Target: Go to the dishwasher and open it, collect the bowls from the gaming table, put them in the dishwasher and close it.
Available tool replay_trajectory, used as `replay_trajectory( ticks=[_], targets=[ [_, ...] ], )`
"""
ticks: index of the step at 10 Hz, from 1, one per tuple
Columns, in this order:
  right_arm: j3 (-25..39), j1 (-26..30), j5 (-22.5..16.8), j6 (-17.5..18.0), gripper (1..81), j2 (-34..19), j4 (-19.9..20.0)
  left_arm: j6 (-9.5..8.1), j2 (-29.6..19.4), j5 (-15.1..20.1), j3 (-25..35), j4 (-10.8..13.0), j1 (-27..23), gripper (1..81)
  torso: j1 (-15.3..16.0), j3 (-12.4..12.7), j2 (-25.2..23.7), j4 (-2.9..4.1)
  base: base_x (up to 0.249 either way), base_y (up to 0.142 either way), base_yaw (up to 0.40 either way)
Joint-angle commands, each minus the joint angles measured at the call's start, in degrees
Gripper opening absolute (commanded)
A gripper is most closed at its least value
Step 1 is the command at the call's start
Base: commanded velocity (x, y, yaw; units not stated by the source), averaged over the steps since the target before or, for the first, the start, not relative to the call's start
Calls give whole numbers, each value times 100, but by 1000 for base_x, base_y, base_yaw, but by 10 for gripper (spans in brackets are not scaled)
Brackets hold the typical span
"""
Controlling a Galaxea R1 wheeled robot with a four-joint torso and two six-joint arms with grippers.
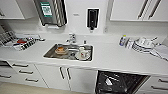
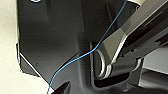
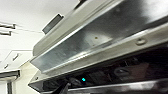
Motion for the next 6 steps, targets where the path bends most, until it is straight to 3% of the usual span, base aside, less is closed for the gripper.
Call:
replay_trajectory(
  ticks=[1, 6],
  targets=[
    [419, 1064, 315, 364, 811, -230, 83, 40, -83, 233, 6, 24, 46, 811, 0, 0, 0, 0, 0, 0, 0],
    [665, 1643, 306, 644, 811, -264, 83, 40, -100, 242, 6, 33, 63, 811, 0, -2, 0, 0, 0, 0, 0]
  ],
)
